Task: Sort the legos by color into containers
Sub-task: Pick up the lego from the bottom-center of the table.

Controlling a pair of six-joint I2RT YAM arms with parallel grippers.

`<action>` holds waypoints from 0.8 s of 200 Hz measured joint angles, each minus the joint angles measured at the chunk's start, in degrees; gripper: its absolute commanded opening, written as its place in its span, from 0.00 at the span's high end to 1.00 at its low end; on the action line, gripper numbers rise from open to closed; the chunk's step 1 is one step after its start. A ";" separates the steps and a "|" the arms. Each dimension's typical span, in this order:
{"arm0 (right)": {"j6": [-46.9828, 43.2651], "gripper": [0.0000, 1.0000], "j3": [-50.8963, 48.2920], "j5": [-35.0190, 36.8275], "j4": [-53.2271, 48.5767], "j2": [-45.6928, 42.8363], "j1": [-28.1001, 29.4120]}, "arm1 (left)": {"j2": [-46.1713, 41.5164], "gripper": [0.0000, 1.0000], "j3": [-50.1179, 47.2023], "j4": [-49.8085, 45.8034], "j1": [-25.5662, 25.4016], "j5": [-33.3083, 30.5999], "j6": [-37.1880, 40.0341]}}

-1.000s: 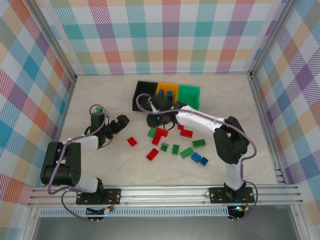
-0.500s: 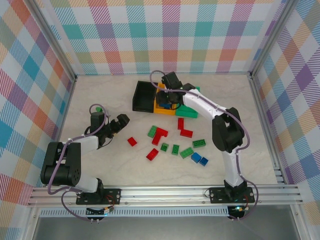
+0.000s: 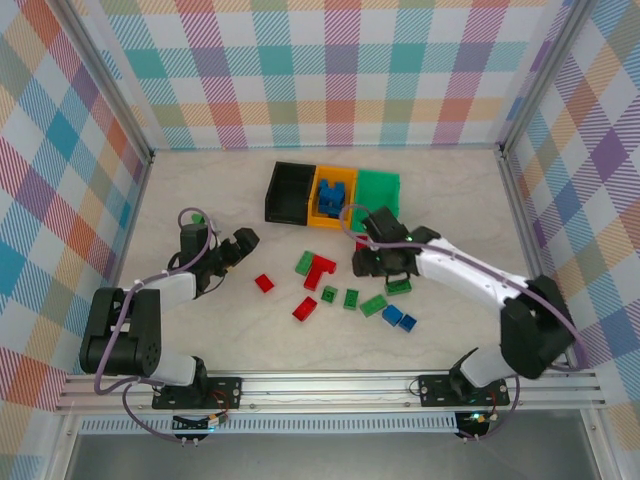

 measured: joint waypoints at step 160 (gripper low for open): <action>6.58 0.64 -10.16 1.73 -5.81 3.61 6.93 | -0.55 0.00 0.00 0.24 0.00 0.66 -0.07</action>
